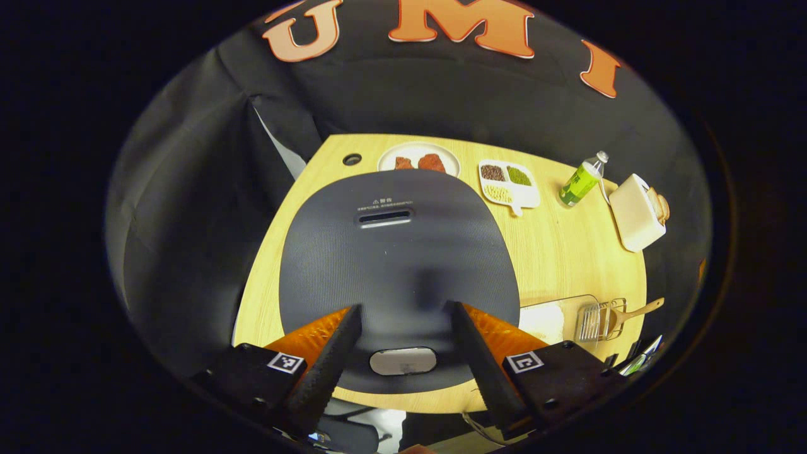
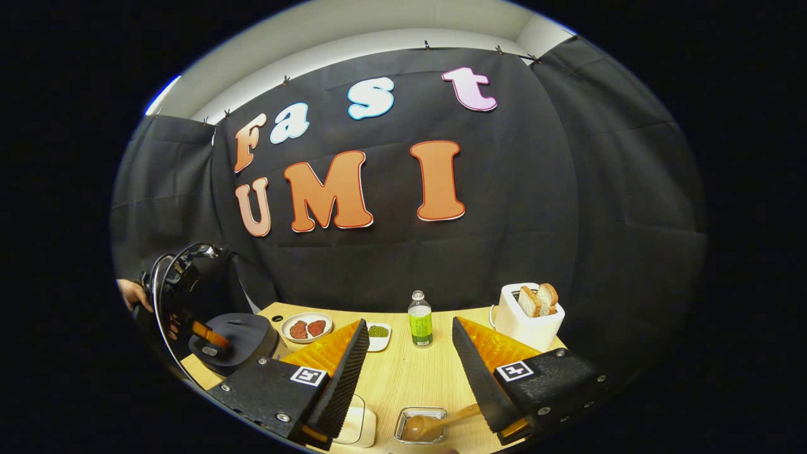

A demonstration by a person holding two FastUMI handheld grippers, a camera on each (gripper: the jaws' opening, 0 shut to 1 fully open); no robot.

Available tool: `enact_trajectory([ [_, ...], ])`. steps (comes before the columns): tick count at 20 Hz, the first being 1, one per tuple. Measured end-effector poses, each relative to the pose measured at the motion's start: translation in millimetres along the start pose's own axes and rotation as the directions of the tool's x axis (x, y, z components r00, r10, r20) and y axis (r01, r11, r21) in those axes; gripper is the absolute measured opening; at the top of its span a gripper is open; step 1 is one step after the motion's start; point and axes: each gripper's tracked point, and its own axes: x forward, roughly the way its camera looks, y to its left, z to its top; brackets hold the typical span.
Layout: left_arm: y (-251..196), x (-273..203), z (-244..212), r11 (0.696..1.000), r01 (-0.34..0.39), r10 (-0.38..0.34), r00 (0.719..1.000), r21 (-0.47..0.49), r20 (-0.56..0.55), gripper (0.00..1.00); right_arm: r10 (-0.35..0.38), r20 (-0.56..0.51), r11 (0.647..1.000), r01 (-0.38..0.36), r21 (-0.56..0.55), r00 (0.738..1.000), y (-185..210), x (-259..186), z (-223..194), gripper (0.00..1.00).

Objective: Close the left gripper, press the button to open the rice cooker; take a wooden spoon from the chopstick holder with the right hand, scoop a spoonful of rice and pour it into the rice cooker, then put the wooden spoon back into the chopstick holder.

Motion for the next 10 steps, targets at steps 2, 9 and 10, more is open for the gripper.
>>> enact_trajectory([
  [2, -1, -2, -2, 1.000, 0.012, -0.014, 0.997, 0.022, 0.072, 0.99, -0.006, 0.010, 1.000, 0.006, -0.006, 1.000, 3, 0, 5, 0.83],
  [9, -12, -25, 15, 0.997, 0.000, -0.024, 0.954, 0.079, 0.299, 0.99, -0.008, 0.079, 1.000, 0.009, -0.013, 0.997, 15, 0, 36, 0.83],
  [10, -17, -34, 22, 0.996, 0.009, -0.040, 0.939, 0.090, 0.343, 0.98, 0.003, 0.085, 1.000, -0.003, 0.001, 0.996, 20, 0, 41, 0.83],
])
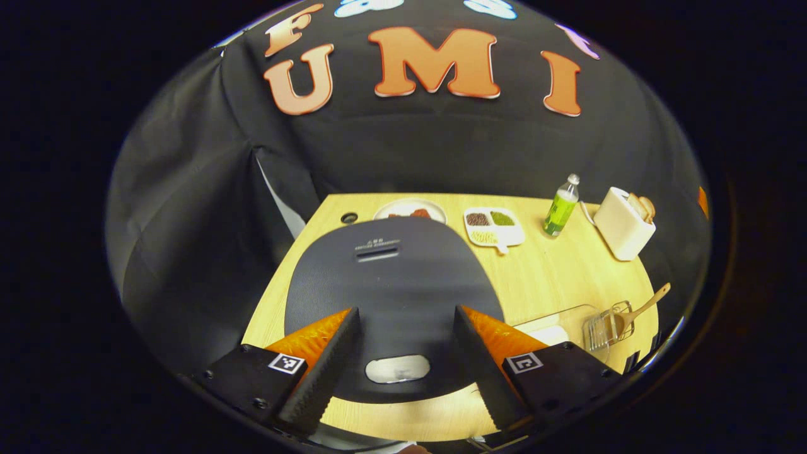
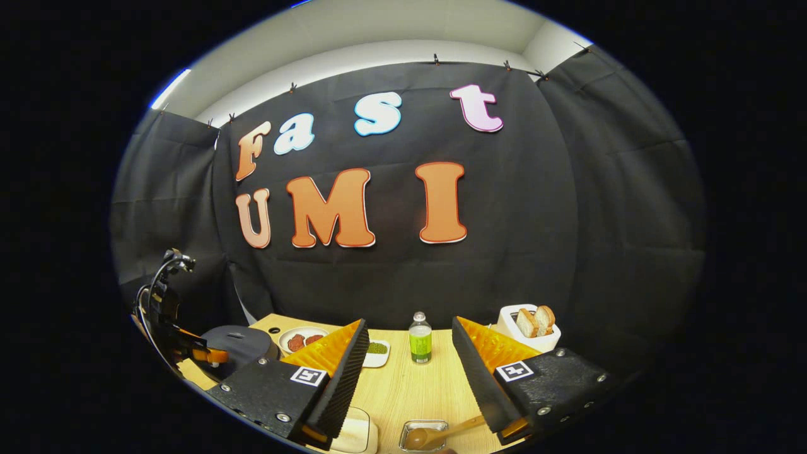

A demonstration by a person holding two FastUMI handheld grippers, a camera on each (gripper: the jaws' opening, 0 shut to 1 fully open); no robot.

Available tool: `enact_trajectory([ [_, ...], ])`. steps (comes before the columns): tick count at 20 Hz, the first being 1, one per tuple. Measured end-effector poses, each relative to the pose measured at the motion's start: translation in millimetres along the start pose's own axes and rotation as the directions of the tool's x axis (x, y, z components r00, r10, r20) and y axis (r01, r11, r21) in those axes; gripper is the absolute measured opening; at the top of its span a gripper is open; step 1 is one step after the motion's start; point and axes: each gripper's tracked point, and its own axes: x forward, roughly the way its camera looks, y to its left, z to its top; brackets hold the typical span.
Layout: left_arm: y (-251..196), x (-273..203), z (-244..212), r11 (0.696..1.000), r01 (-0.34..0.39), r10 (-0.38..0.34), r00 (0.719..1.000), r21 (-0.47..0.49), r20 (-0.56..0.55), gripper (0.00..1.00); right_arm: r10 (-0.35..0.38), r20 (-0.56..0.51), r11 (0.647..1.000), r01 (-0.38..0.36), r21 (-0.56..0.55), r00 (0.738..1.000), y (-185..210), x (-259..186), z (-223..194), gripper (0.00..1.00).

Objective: Close the left gripper, press the button to open the rice cooker; take a wooden spoon from the chopstick holder with the right hand, scoop a spoonful of rice and pour it into the rice cooker, then put the wooden spoon back into the chopstick holder.

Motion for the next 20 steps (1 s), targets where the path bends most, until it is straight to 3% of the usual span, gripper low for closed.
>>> enact_trajectory([
  [4, -19, -20, 37, 1.000, 0.007, -0.011, 0.983, 0.020, 0.182, 0.98, 0.005, 0.032, 1.000, -0.005, -0.019, 0.999, 5, -3, 15, 0.83],
  [7, -17, -52, 81, 1.000, -0.011, 0.002, 0.945, 0.024, 0.327, 1.00, -0.001, 0.071, 0.999, 0.004, -0.045, 0.997, 10, -7, 31, 0.83],
  [12, -23, -98, 134, 1.000, -0.025, 0.015, 0.848, 0.012, 0.530, 1.00, -0.012, 0.144, 0.997, 0.023, -0.073, 0.990, 14, -14, 58, 0.83],
  [19, -25, -159, 176, 1.000, -0.019, 0.021, 0.708, -0.010, 0.706, 1.00, -0.022, 0.244, 0.993, 0.049, -0.106, 0.970, 23, -24, 94, 0.83],
  [20, -27, -164, 178, 1.000, -0.012, 0.019, 0.693, -0.014, 0.721, 1.00, -0.023, 0.259, 0.993, 0.053, -0.108, 0.966, 23, -26, 99, 0.74],
])
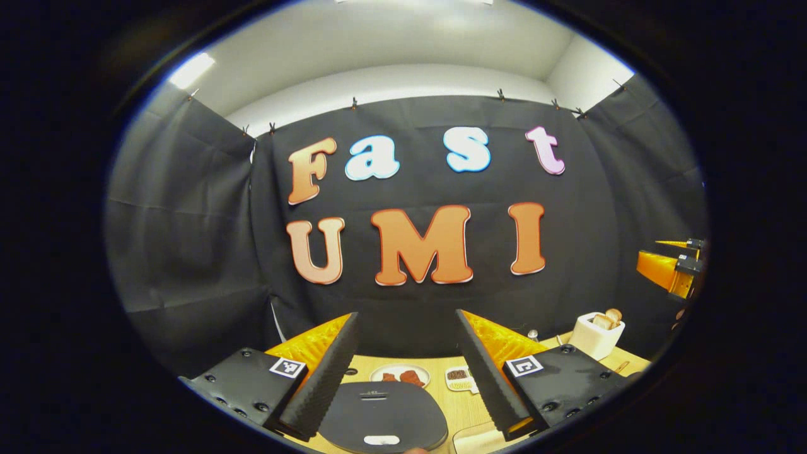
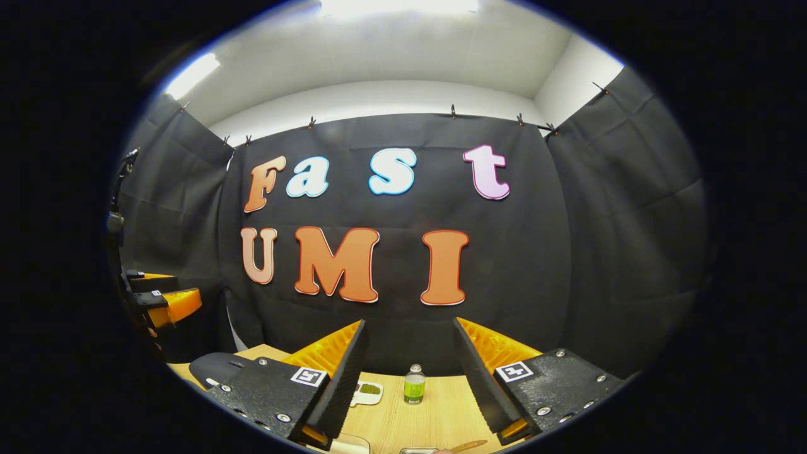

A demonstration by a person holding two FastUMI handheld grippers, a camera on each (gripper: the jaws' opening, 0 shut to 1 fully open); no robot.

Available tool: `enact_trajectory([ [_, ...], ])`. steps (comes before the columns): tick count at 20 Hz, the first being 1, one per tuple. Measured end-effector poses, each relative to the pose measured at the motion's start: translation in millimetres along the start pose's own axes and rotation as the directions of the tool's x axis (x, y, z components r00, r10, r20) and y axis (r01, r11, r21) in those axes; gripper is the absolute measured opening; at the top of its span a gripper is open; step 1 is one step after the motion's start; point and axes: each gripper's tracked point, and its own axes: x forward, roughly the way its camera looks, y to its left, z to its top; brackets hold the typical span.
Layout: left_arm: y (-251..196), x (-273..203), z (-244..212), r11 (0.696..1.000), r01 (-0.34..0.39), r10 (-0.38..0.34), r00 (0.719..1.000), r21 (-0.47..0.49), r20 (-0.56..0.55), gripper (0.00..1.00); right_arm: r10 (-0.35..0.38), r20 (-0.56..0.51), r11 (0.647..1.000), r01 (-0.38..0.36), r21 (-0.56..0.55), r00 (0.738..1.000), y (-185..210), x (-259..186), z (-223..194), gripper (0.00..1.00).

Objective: Close the left gripper, press the button to open the rice cooker; take a wooden spoon from the chopstick holder with the right hand, scoop a spoonful of rice and pour it into the rice cooker, then put the wooden spoon back into the chopstick holder.

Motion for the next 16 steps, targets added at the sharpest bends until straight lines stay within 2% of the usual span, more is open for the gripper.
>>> enact_trajectory([
  [1, -3, -2, 1, 1.000, 0.007, -0.007, 1.000, -0.008, 0.010, 1.00, -0.002, 0.009, 1.000, 0.002, 0.000, 1.000, 0, 0, 2, 0.74],
  [2, -8, -4, 0, 1.000, 0.016, -0.016, 1.000, -0.012, 0.015, 1.00, -0.001, 0.014, 1.000, 0.001, -0.001, 1.000, 1, -1, 2, 0.83],
  [3, -12, -7, 0, 1.000, 0.021, -0.021, 1.000, -0.012, 0.016, 1.00, 0.001, 0.014, 1.000, -0.001, -0.002, 1.000, 2, -1, 2, 0.84],
  [4, -14, -7, -1, 1.000, 0.026, -0.026, 1.000, -0.012, 0.018, 1.00, 0.008, 0.012, 1.000, -0.007, -0.004, 1.000, 5, -2, 0, 0.92],
  [5, -18, -9, -3, 0.999, 0.035, -0.035, 0.999, -0.010, 0.013, 0.99, 0.009, 0.009, 1.000, -0.009, -0.005, 1.000, 6, -2, -1, 0.87],
  [7, -22, -11, -4, 0.999, 0.044, -0.044, 0.999, 0.001, 0.011, 0.99, 0.011, 0.005, 1.000, -0.011, -0.006, 1.000, 8, -2, -3, 0.88],
  [8, -24, -11, -4, 0.999, 0.048, -0.048, 0.999, 0.007, 0.011, 0.98, 0.014, 0.004, 1.000, -0.014, -0.007, 1.000, 8, -2, -3, 0.94],
  [9, -25, -12, -6, 0.999, 0.051, -0.051, 0.999, 0.010, 0.007, 0.98, 0.017, 0.004, 1.000, -0.017, -0.005, 1.000, 9, -2, -3, 0.89],
  [16, -25, -10, -17, 0.998, 0.058, -0.058, 0.998, 0.007, -0.033, 1.00, 0.015, -0.023, 1.000, -0.015, 0.002, 1.000, 14, 3, -11, 0.89],
])
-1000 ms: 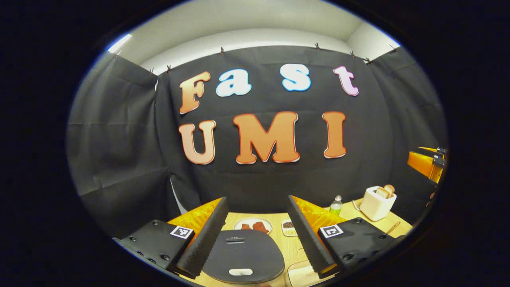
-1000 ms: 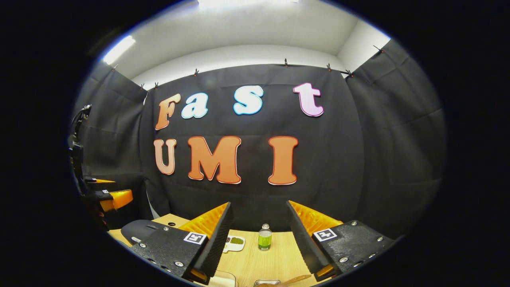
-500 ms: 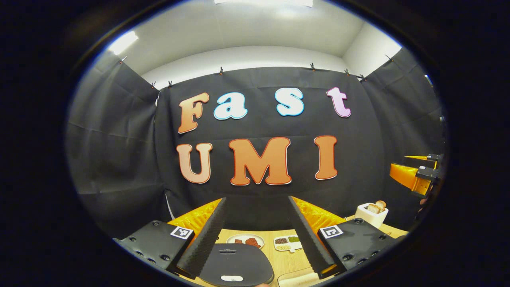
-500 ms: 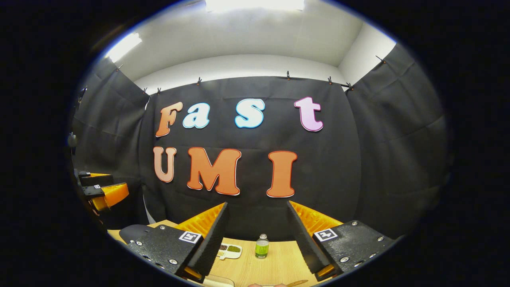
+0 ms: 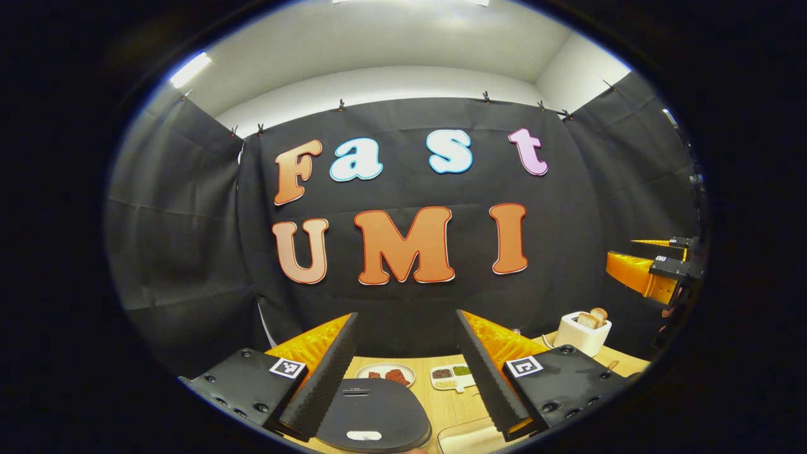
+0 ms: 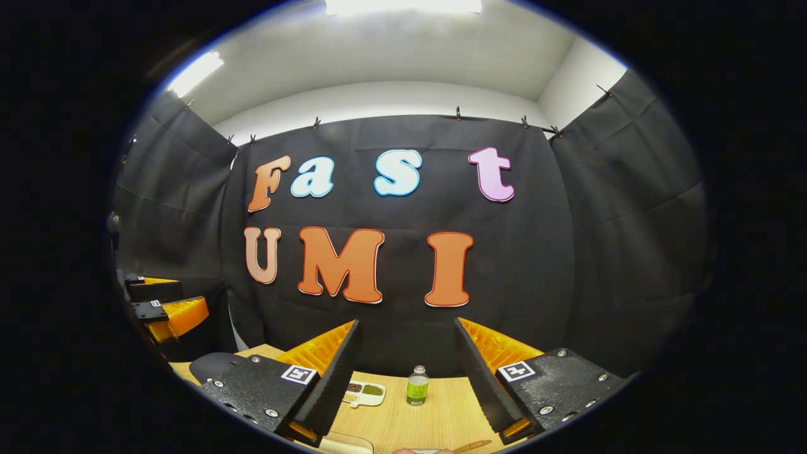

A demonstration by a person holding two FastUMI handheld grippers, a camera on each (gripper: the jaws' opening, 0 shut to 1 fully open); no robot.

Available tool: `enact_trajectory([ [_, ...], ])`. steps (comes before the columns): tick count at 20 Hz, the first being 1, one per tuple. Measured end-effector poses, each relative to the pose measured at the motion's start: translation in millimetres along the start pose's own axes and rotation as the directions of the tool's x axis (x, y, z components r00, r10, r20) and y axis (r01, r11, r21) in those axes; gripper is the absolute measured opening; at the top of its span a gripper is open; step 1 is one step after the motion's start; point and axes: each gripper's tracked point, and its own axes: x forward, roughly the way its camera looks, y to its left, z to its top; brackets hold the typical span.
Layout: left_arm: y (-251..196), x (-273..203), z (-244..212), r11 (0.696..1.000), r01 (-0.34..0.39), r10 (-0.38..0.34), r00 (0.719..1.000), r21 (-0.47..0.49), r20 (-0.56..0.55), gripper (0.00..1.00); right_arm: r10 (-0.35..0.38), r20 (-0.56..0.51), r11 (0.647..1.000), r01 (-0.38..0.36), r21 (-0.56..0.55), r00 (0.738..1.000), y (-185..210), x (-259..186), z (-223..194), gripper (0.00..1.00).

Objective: Close the left gripper, press the button to open the rice cooker; take a wooden spoon from the chopstick holder with the right hand, scoop a spoonful of rice and pour it into the rice cooker, then put the wooden spoon back into the chopstick holder.

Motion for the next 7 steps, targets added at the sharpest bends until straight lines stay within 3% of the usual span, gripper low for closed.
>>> enact_trajectory([
  [4, 3, 2, -5, 1.000, -0.003, 0.002, 1.000, -0.008, -0.017, 1.00, 0.002, -0.008, 1.000, -0.002, -0.004, 1.000, 2, 2, -3, 0.89],
  [5, 5, 2, -6, 1.000, -0.005, 0.004, 1.000, -0.011, -0.021, 1.00, 0.003, -0.009, 1.000, -0.003, -0.006, 1.000, 3, 3, -4, 0.94],
  [7, 11, 3, -8, 1.000, -0.013, 0.013, 1.000, -0.012, -0.028, 1.00, 0.005, -0.022, 1.000, -0.005, -0.006, 1.000, 5, 5, -8, 0.89],
])
